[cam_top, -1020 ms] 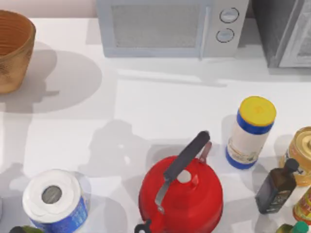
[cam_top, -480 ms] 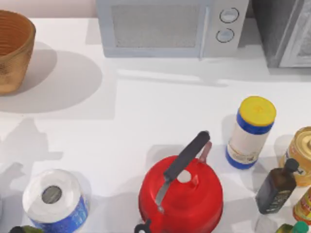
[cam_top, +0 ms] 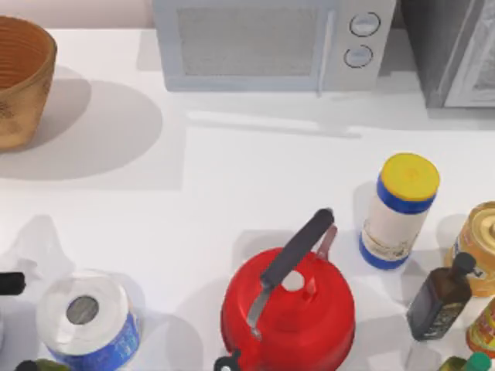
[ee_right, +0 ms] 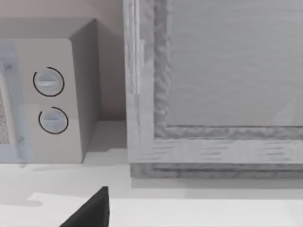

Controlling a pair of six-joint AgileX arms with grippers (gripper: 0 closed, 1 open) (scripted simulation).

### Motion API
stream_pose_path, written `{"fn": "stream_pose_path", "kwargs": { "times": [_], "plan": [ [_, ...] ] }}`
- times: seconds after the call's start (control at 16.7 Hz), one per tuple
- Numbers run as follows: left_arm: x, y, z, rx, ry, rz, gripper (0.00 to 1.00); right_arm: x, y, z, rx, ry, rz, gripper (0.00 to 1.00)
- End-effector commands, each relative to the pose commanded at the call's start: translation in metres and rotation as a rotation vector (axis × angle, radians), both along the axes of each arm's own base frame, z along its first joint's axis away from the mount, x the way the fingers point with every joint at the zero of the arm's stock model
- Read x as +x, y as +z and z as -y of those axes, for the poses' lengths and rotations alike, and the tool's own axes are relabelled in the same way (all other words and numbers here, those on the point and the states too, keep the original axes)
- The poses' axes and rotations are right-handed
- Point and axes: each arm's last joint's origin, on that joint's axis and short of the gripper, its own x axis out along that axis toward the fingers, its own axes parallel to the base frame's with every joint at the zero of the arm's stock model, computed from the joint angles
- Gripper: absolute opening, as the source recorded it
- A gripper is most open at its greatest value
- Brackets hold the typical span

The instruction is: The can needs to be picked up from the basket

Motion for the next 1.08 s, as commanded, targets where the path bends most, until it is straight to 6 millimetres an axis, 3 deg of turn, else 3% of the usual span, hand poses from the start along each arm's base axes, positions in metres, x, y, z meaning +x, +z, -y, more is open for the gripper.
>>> {"fn": "stream_pose_path", "kwargs": {
  "times": [0.54,0.84,1.08],
  "plan": [
    [0.001,0.001,0.000,0.001,-0.011,0.006,0.00,0.000,0.000,0.000,0.000,0.000,0.000,1.00],
    [0.015,0.027,0.007,-0.004,-0.154,-0.001,0.00,0.000,0.000,0.000,0.000,0.000,0.000,1.00],
    [0.047,0.053,0.017,-0.011,-0.356,-0.017,0.00,0.000,0.000,0.000,0.000,0.000,0.000,1.00]
  ]
}}
